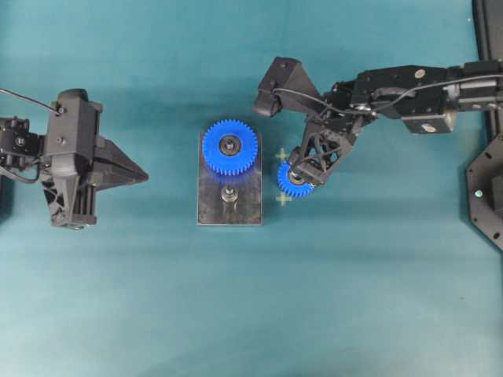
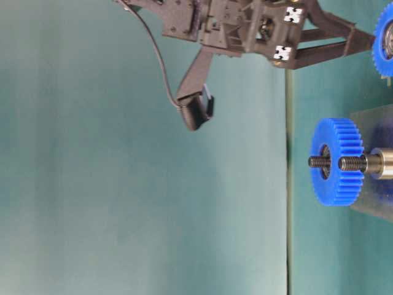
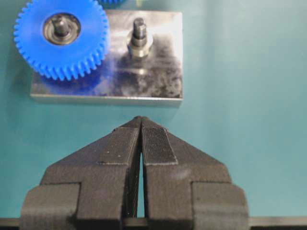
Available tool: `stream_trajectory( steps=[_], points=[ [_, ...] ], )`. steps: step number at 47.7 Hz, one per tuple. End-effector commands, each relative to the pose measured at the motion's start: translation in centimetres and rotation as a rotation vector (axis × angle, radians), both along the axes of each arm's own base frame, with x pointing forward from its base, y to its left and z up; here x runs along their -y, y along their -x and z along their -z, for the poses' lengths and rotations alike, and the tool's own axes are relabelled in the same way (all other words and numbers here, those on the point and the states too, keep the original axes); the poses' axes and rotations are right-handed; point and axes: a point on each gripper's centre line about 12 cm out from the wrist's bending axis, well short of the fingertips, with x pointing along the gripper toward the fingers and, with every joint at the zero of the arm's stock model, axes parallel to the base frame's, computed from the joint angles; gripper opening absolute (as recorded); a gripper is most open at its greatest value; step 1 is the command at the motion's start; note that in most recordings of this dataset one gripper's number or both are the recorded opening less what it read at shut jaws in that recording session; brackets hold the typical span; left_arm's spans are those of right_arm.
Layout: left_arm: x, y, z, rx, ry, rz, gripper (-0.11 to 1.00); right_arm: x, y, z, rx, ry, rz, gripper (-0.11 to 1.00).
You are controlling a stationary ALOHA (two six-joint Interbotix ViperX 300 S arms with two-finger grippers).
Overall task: Fit the small gear onto the shaft.
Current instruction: 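Close the right gripper on the small blue gear's hub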
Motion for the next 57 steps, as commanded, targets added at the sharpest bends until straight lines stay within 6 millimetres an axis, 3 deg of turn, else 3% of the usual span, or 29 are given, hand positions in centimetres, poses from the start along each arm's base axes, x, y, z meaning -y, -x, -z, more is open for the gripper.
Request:
stream_trajectory(
  steps=[1,15,28,32,41,49,57],
  points=[
    [0.0,-0.3,-0.9,0.031,-0.004,0.004,0.00,0.1,-0.5,-0.4,0.018,0.006,-0.003,0.95],
    [0.0,-0.4,-0.9,0.029,-0.004,0.004,0.00,-0.3,-0.9,1.0,-0.015,-0.001,-0.015,0.95],
    [0.0,-0.5,-1.0,0.032,-0.004,0.004,0.00,-0.3,-1.0,1.2,-0.019,-0.003,-0.013,0.91],
    [0.0,-0.5,-1.0,0.034,-0.002,0.003,0.00,-0.5,-1.1,1.1,-0.023,-0.004,-0.020,0.81],
    [0.0,-0.4,-0.9,0.031,-0.002,0.003,0.00,-1.1,-1.2,1.2,-0.033,-0.009,-0.030,0.35],
    [0.0,-0.5,-0.8,0.031,-0.002,0.003,0.00,-1.3,-1.5,0.6,-0.019,-0.016,-0.012,0.35],
    [0.0,-0.5,-0.8,0.031,-0.002,0.003,0.00,-1.3,-2.0,-1.9,0.000,-0.027,0.017,0.35]
  ],
)
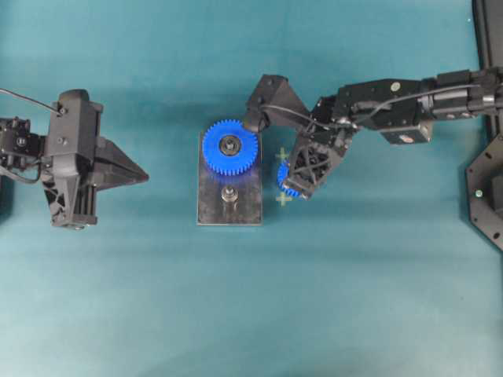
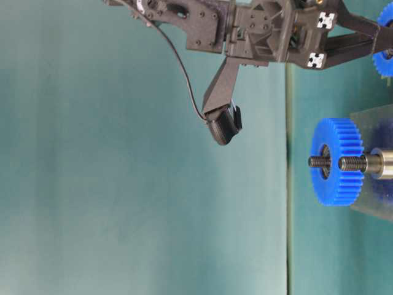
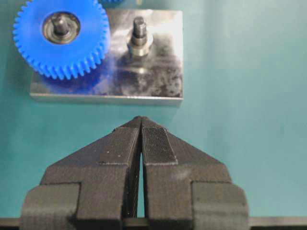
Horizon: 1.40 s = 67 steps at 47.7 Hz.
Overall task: Fit the small gear onto the shaft.
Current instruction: 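Close the right gripper on the small blue gear's hub, then lift the small gear and carry it left over the empty shaft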
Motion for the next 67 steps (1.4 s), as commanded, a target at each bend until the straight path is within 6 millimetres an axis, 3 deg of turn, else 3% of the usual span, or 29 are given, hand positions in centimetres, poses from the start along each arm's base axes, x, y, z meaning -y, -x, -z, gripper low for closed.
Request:
stream_trajectory(
  steps=[1,12,28,49,67],
  points=[
    [0.0,-0.4,-0.9,0.031,-0.002,0.003,0.00,-0.1,-1.0,-3.4,0.073,0.004,0.013,0.35],
    [0.0,-0.4,-0.8,0.028,-0.002,0.003,0.00,-0.7,-2.1,-7.0,0.102,0.000,-0.014,0.35],
    [0.0,-0.3,-0.7,0.025,-0.002,0.001,0.00,-2.8,-7.1,-10.0,0.189,0.009,-0.091,0.35],
    [0.0,-0.4,-0.8,0.037,-0.001,0.002,0.00,-3.3,-10.4,-8.3,0.146,0.005,-0.124,0.35],
    [0.0,-0.4,-0.8,0.037,0.000,0.001,0.00,-3.5,-10.3,-7.4,0.101,-0.003,-0.132,0.35]
  ],
)
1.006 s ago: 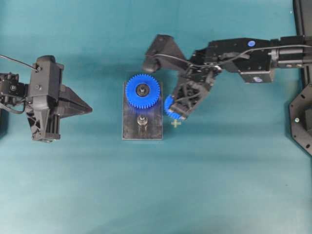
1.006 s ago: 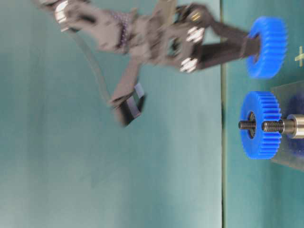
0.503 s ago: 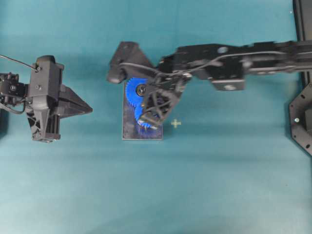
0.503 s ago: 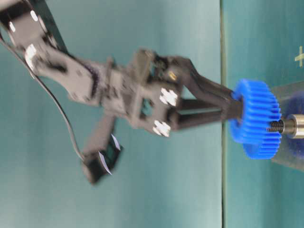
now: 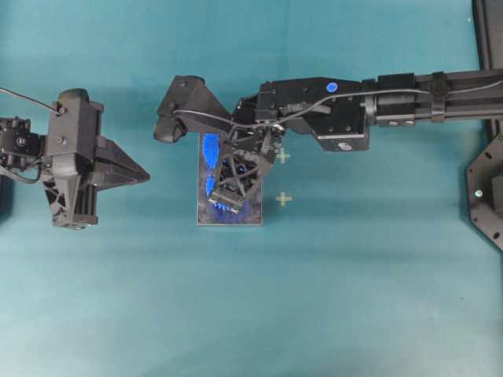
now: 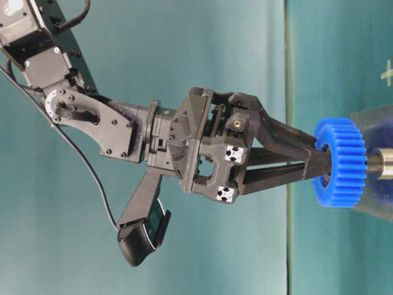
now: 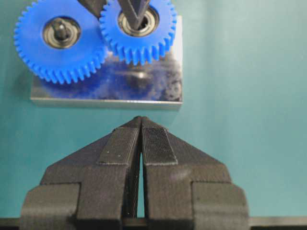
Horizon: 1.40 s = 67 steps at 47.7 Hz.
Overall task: Fit the small gear onto the shaft.
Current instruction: 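Lift the small gear and carry it left over the empty shaft, then lower the small gear onto the shaft, adjusting to mesh with large gear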
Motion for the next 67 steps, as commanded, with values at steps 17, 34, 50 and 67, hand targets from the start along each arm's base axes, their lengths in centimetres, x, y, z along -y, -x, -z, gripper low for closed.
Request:
stream_trajectory(
  steps=[17,34,50,67],
  points=[
    [0.0,-0.3,-0.6,0.026,0.001,0.000,0.00,-0.2,0.1,-0.9,-0.011,-0.003,-0.004,0.35],
    [0.1,-0.3,-0.6,0.025,0.004,0.002,0.00,-0.1,0.3,-1.1,-0.027,0.017,-0.017,0.64],
    [0.1,-0.3,-0.6,0.026,0.004,0.002,0.00,-0.4,-0.9,-3.9,0.037,0.023,-0.031,0.66],
    [0.1,-0.3,-0.6,0.026,0.004,0.002,0.00,-0.8,-2.4,-2.6,0.014,0.030,-0.080,0.09]
  ],
)
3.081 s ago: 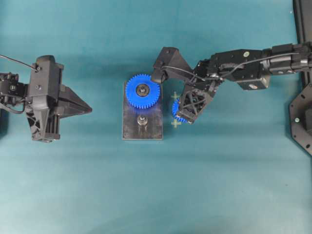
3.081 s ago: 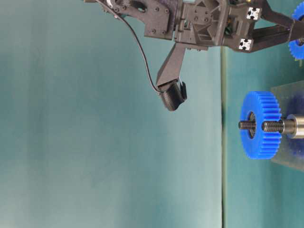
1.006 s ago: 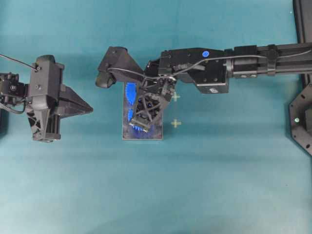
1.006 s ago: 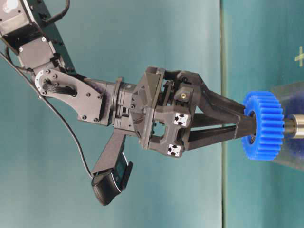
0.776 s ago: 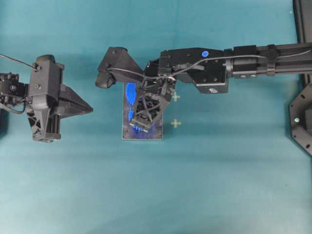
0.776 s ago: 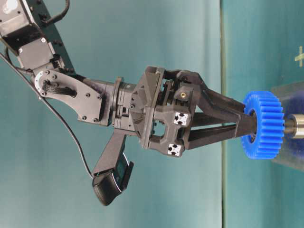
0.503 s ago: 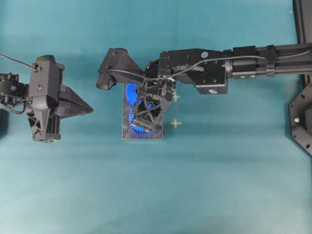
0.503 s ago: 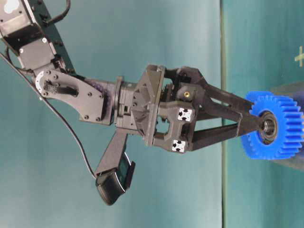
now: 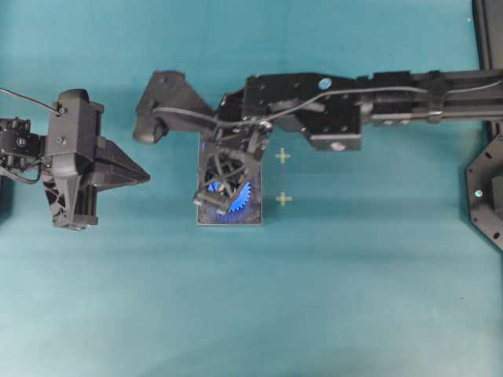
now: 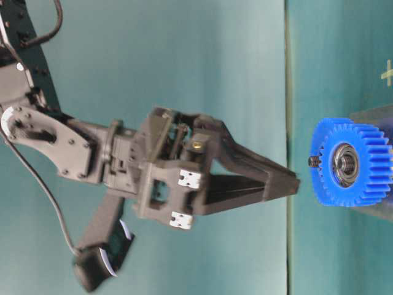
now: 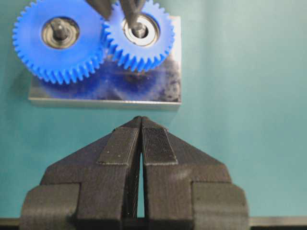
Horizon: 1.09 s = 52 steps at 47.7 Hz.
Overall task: Fit the small gear onto the shaft.
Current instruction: 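Lower the small gear onto the shaft, adjusting to mesh with large gear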
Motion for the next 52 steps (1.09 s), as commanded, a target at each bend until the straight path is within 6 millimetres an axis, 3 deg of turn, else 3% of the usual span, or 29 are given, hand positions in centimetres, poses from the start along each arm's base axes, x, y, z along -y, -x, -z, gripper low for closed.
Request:
stream_trajectory(
  steps=[1,7,16,33,44,52],
  points=[
    [0.0,-0.3,-0.6,0.023,-0.001,0.002,0.00,0.1,-0.5,-0.4,0.020,0.003,-0.013,0.07],
    [0.0,-0.3,-0.6,0.025,-0.001,0.002,0.00,0.5,-0.7,0.7,0.001,0.003,-0.002,0.01],
    [0.0,-0.3,-0.7,0.029,-0.001,0.002,0.00,1.9,-0.4,0.7,-0.011,0.042,0.024,0.01],
    [0.0,-0.3,-0.6,0.029,-0.001,0.002,0.00,2.4,2.1,1.5,-0.088,0.045,0.070,0.01],
    [0.0,-0.2,-0.5,0.029,-0.001,0.002,0.00,0.4,4.4,1.7,-0.123,0.034,0.085,0.01],
    [0.0,-0.2,-0.5,0.029,0.001,0.002,0.00,-2.1,5.3,-0.4,-0.079,0.024,0.094,0.01]
  ],
)
